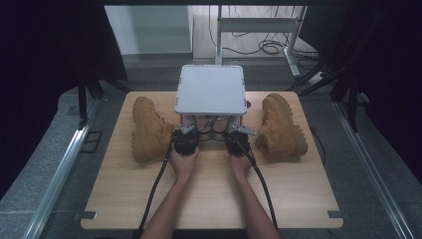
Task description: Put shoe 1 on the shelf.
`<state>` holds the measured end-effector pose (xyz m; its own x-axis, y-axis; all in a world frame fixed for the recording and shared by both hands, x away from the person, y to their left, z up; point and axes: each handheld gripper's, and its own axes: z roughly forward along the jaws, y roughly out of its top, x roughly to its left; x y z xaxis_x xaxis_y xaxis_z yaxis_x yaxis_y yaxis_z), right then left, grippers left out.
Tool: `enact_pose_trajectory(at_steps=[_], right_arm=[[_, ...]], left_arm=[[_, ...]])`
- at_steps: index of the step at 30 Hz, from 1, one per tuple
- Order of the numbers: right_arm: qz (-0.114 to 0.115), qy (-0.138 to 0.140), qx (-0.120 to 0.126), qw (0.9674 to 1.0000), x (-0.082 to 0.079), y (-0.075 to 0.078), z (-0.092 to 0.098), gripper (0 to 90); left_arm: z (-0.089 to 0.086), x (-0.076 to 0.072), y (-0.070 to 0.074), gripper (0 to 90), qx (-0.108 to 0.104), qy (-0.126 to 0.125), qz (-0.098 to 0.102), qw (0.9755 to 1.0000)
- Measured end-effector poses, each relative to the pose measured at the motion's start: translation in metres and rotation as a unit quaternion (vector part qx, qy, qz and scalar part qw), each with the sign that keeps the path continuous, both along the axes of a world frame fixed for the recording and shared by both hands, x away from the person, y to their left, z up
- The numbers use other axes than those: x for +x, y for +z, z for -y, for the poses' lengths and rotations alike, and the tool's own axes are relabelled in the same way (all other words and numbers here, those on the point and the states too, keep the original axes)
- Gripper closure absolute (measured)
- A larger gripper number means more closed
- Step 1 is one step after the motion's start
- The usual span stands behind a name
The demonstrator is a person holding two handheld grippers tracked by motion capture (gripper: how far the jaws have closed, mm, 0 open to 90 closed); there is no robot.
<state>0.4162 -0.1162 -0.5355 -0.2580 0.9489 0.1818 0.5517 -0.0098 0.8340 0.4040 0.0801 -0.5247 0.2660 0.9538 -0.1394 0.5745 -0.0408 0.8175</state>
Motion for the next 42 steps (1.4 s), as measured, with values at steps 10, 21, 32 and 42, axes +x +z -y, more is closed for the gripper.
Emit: enact_pose_trajectory(at_steps=[10, 21, 32, 42], right_arm=[[0.012, 0.018, 0.006, 0.9997, -0.018, 0.015, 0.007, 89.3], [0.019, 0.068, 0.017, 0.9974, -0.057, 0.030, 0.019, 89.2], [0.005, 0.103, 0.010, 0.9946, -0.087, 0.031, 0.035, 83.0], [-0.015, 0.160, -0.026, 0.9866, -0.115, 0.028, 0.055, 57.3]], left_arm=[[-0.013, -0.023, 0.022, 86.3, -0.005, -0.022, 0.014, 0.9996], [-0.040, -0.067, 0.035, 84.9, -0.021, -0.054, 0.011, 0.9982], [-0.072, -0.101, 0.037, 70.1, -0.032, -0.098, -0.004, 0.9947], [-0.094, -0.123, 0.035, 44.3, -0.002, -0.114, -0.033, 0.9929]])
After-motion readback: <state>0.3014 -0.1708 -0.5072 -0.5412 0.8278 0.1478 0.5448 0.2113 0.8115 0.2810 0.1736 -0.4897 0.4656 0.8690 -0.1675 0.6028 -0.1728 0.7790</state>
